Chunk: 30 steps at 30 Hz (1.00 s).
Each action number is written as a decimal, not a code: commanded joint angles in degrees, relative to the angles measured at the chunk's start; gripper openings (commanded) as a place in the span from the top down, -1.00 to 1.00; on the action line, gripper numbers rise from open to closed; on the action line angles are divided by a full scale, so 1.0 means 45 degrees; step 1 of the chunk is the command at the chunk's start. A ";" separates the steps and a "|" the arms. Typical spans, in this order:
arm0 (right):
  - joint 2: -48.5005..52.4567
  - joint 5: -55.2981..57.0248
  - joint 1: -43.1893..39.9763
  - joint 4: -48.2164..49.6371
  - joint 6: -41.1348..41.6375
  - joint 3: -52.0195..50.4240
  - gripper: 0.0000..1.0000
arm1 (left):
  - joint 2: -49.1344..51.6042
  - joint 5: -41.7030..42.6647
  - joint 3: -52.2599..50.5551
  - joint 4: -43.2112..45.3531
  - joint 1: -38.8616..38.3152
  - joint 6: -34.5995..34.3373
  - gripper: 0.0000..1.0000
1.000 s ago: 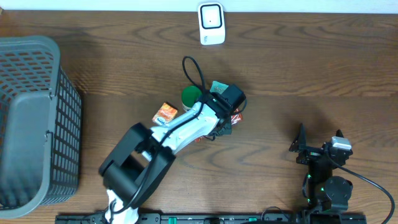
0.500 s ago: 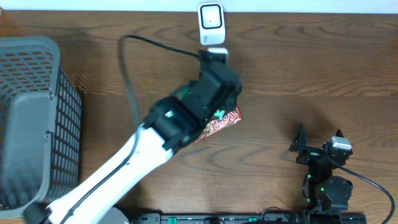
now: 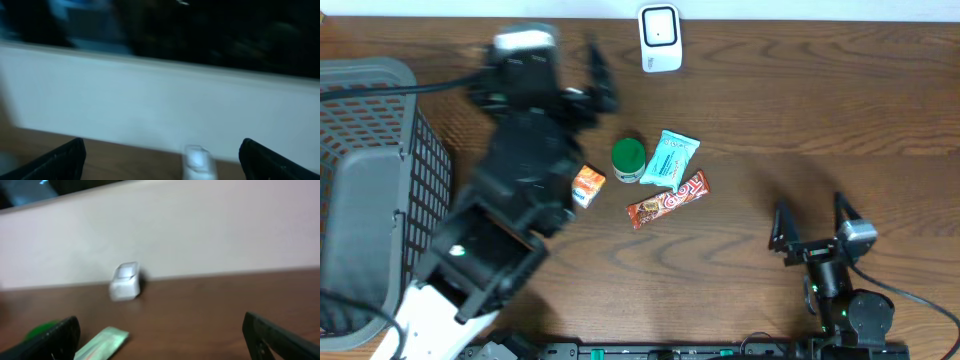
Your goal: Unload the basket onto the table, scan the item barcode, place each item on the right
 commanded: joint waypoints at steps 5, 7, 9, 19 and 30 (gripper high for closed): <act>0.3521 -0.1758 0.0078 -0.4274 0.1219 0.4148 -0.98 | -0.0267 -0.1219 0.0976 0.0073 0.3570 0.1598 -0.96; 0.5241 -0.1753 0.0296 -0.5746 0.1234 0.5804 -0.99 | -0.0267 -0.1219 0.1088 -0.0015 0.3983 0.1603 -0.96; 0.7096 -0.1753 0.0612 -0.7407 0.1375 0.7519 -0.98 | -0.0282 -0.1219 0.1103 -0.0311 0.4158 0.1603 -0.96; 1.5727 -0.3021 0.2016 -1.2886 -0.1059 1.3590 -0.99 | -0.0277 -0.1088 0.1083 -0.1647 0.4172 0.1545 -0.96; 2.1808 -0.6917 0.2011 -1.0632 -0.4493 1.3571 -0.99 | -0.0291 -0.1083 0.1025 -0.1656 0.4172 0.1501 -0.96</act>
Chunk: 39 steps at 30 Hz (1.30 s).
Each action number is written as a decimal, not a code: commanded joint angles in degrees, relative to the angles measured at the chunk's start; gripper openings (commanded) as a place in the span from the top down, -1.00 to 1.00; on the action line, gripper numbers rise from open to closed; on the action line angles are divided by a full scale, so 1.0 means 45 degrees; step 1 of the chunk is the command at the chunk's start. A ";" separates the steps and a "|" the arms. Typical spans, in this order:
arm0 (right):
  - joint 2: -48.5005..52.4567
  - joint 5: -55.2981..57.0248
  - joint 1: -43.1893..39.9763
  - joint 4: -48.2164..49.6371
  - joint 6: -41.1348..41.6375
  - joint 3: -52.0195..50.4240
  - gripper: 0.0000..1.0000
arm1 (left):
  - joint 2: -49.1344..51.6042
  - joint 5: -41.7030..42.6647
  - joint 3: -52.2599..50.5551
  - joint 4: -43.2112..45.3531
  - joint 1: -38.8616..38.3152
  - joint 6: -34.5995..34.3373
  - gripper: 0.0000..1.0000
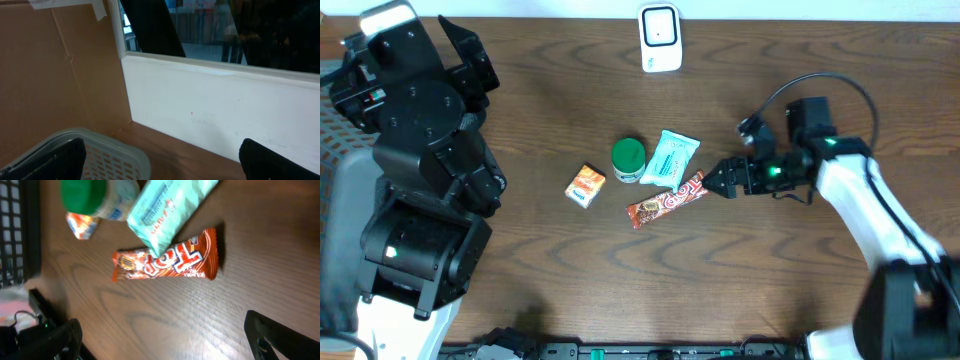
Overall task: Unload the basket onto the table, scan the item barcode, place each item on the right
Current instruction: 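Reach the right gripper to the red snack bar and grasp it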
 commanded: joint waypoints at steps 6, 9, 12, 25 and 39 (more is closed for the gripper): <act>0.3332 -0.1855 0.0078 0.1020 -0.0821 0.0151 -0.99 | -0.0102 -0.0034 0.0126 -0.0015 0.0063 0.0073 -0.96; 0.4226 -0.1486 0.0301 0.1234 -0.0015 0.0151 -0.99 | -0.0107 -0.0034 0.0126 -0.0049 0.0063 0.0073 -0.96; 0.5411 -0.0427 0.0986 0.1744 0.0729 0.0151 -0.99 | -0.0107 -0.0034 0.0126 -0.0053 0.0063 0.0073 -0.96; 0.6839 0.2016 0.1297 0.2293 0.0996 0.0185 0.97 | -0.0549 -0.0034 0.0126 -0.0058 0.0063 0.0073 -0.96; -0.0418 0.2414 -0.0141 -0.1685 0.0539 0.0801 0.98 | -0.0928 -0.0034 0.0121 -0.0107 0.0063 0.0044 -0.96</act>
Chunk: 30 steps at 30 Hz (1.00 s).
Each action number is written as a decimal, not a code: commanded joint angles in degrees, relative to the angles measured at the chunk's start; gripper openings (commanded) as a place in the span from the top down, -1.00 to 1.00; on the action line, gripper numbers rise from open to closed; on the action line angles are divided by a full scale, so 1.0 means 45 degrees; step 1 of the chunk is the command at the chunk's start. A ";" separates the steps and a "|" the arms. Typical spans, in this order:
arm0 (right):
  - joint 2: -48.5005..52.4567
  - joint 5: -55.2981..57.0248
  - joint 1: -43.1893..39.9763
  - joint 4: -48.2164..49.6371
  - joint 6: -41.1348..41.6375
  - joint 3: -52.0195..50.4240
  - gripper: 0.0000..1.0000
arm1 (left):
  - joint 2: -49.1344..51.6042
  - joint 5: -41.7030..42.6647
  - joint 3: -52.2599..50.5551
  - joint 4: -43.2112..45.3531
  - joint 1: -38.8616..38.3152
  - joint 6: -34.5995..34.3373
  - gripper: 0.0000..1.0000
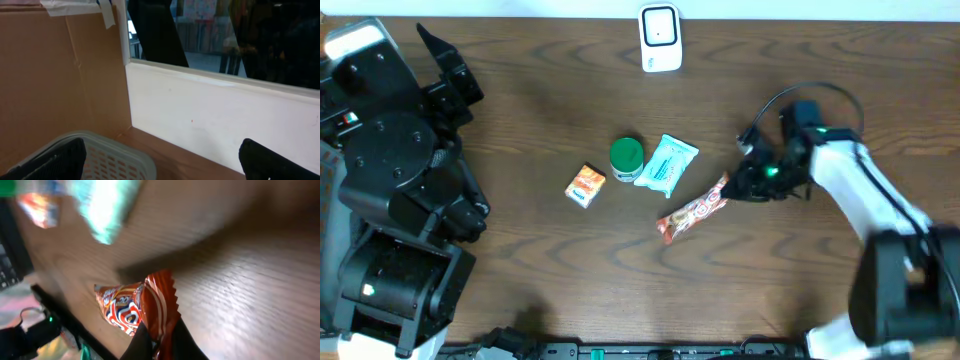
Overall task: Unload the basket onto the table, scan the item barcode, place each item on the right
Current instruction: 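Reach the right gripper to the red snack bar and grasp it, then lift the red snack bar with the right gripper, barcode side up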
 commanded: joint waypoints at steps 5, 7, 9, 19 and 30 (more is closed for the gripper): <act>-0.4673 0.7524 0.1107 0.0141 0.3045 0.0257 0.97 | 0.0000 -0.0034 0.0078 0.0000 0.0063 -0.0170 -0.96; -0.5503 0.8840 0.1724 0.0238 0.3521 0.0257 0.97 | 0.0000 -0.0034 0.0063 0.0005 0.0063 -0.0170 -0.96; -0.6275 1.0676 0.2497 0.0447 0.4347 0.0257 0.97 | 0.0000 -0.0034 0.0053 0.0005 0.0063 -0.0175 -0.96; -0.5484 2.0094 0.6659 0.1107 0.5163 0.0214 0.97 | -0.0015 -0.0034 0.0053 0.0063 0.0063 -0.0753 -0.95; -0.1744 2.7389 1.0365 0.1617 0.5338 0.0214 0.97 | -0.0461 -0.0044 0.0053 0.0155 0.0063 -0.0748 -0.96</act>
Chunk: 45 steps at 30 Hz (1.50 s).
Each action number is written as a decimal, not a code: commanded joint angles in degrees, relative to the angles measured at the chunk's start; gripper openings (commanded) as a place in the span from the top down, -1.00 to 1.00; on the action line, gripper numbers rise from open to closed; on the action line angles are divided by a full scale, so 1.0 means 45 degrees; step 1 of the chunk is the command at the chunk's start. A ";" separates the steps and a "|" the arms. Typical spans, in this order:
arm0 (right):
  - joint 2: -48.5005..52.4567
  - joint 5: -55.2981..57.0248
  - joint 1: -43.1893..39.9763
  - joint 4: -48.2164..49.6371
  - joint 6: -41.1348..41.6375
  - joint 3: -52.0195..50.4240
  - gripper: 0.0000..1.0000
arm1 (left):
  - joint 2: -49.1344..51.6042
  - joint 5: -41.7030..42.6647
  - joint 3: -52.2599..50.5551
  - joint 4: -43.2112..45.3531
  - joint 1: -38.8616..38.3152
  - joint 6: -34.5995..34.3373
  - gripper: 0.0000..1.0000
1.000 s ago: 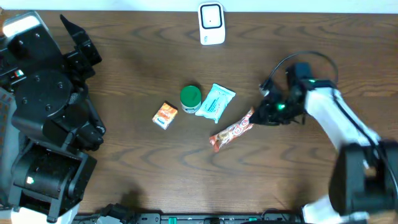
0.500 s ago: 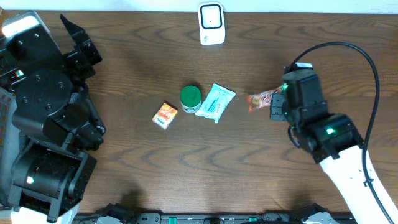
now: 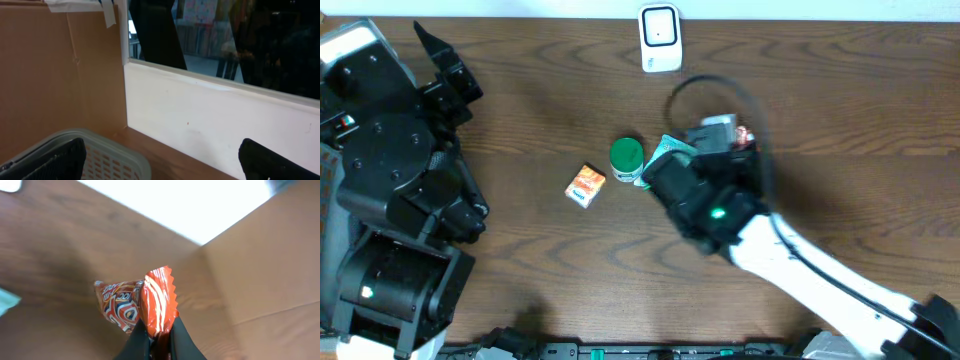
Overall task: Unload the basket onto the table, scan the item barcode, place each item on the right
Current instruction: 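Lift the red snack bar with the right gripper, barcode side up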
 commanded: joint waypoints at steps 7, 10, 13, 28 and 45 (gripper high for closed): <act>0.3793 0.3706 0.1515 0.0364 0.0316 0.0078 0.97 | -0.1078 -0.0044 0.0053 0.0073 0.0063 -0.0165 -0.96; 0.4852 0.3211 0.2001 0.0379 0.0316 0.0078 0.97 | -0.1355 -0.0044 0.0053 0.0068 0.0063 -0.0165 -0.96; 0.5591 0.1185 0.2754 0.0262 0.0311 0.0078 0.97 | -0.1540 -0.0044 0.0053 0.0063 0.0063 -0.0165 -0.96; 0.5799 -0.5678 0.5935 0.0083 0.0549 0.0078 0.97 | -0.1574 -0.0044 0.0053 0.0005 0.0063 -0.0165 -0.96; 0.2220 -0.8514 0.5387 -0.0767 0.1598 0.0631 -0.90 | -0.1574 -0.0039 0.0053 -0.0044 0.0063 -0.0165 -0.96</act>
